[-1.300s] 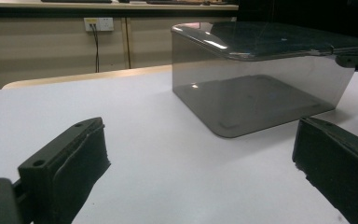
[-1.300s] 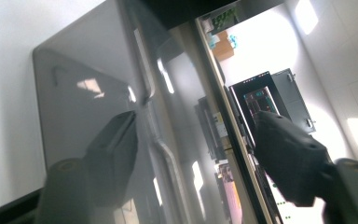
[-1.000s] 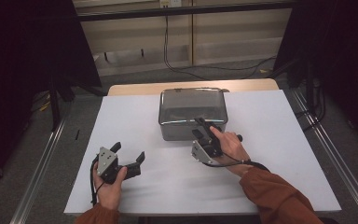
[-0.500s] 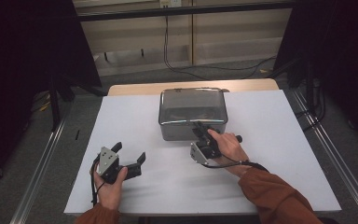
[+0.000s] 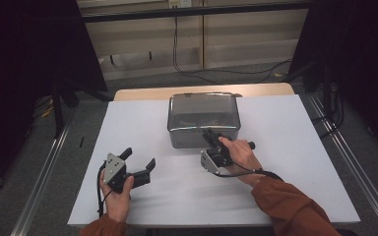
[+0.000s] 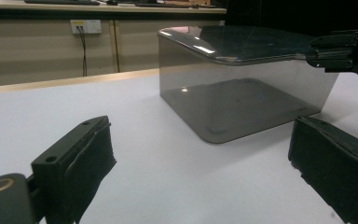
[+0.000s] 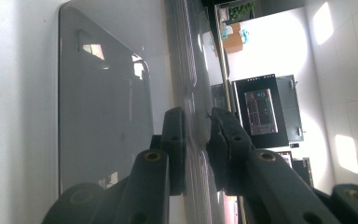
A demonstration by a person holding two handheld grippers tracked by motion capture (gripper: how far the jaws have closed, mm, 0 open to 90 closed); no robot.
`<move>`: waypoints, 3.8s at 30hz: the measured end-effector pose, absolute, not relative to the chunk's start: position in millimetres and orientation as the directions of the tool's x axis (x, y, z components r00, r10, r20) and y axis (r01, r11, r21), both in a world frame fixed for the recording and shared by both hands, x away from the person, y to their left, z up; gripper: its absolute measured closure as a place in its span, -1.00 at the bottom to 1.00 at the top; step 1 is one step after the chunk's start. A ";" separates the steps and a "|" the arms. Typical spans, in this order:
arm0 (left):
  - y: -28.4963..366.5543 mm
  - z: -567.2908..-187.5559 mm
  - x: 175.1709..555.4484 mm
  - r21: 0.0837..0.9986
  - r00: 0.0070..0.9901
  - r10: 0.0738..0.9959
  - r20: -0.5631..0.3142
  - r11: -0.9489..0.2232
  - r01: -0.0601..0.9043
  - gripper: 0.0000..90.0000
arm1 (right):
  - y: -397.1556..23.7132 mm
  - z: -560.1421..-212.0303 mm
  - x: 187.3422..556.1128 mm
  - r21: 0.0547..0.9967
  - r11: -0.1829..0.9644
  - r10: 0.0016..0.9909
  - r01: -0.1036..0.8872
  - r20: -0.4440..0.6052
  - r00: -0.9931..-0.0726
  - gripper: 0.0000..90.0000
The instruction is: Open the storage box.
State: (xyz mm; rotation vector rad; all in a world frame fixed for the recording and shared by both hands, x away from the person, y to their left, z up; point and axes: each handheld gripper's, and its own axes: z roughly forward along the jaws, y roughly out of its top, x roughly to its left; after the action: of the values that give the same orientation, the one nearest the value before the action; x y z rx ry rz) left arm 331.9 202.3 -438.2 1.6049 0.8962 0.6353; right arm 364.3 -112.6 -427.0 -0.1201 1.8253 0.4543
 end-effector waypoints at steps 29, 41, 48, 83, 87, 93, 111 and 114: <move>175.1 -429.6 369.7 0.976 0.634 0.773 0.021 -0.153 0.155 -0.95 | -111.5 -418.2 362.9 0.282 0.901 0.186 -0.331 -0.938 -0.292 0.76; 160.3 -421.8 395.9 0.973 0.642 0.766 0.022 -0.163 0.161 -0.93 | -112.6 -407.7 364.8 0.309 0.891 0.214 -0.333 -0.933 -0.291 0.77; 151.0 -417.1 416.2 0.980 0.620 0.783 0.045 -0.154 0.123 -0.90 | -112.0 -405.1 365.2 0.314 0.890 0.224 -0.332 -0.933 -0.283 0.77; 131.5 -410.8 444.1 0.986 0.616 0.782 0.092 -0.159 0.055 -0.66 | -147.8 -397.1 380.5 0.673 0.713 0.565 -0.195 -0.717 -0.410 -0.41; 131.1 -411.1 444.4 0.986 0.617 0.781 0.092 -0.158 0.054 -0.66 | -160.1 -394.8 383.5 0.760 0.639 0.649 -0.123 -0.618 -0.444 -0.57; 130.0 -412.0 444.6 0.986 0.613 0.787 0.075 -0.149 0.071 -0.66 | -180.8 -388.8 387.4 0.862 0.506 0.753 -0.036 -0.462 -0.469 -0.67; 129.4 -411.5 444.9 0.987 0.610 0.789 0.067 -0.143 0.076 -0.69 | -216.4 -398.6 404.3 0.925 0.310 0.822 0.218 -0.145 -0.551 -0.95; 129.2 -411.6 444.9 0.987 0.611 0.789 0.066 -0.143 0.077 -0.70 | -216.3 -398.5 405.7 0.931 0.295 0.821 0.213 -0.133 -0.556 -0.95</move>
State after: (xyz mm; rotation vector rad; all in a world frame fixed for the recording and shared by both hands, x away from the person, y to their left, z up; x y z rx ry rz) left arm 444.9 129.2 -411.6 1.6150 0.7354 0.7259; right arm 405.7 -216.3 -398.5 0.9198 1.9481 1.2638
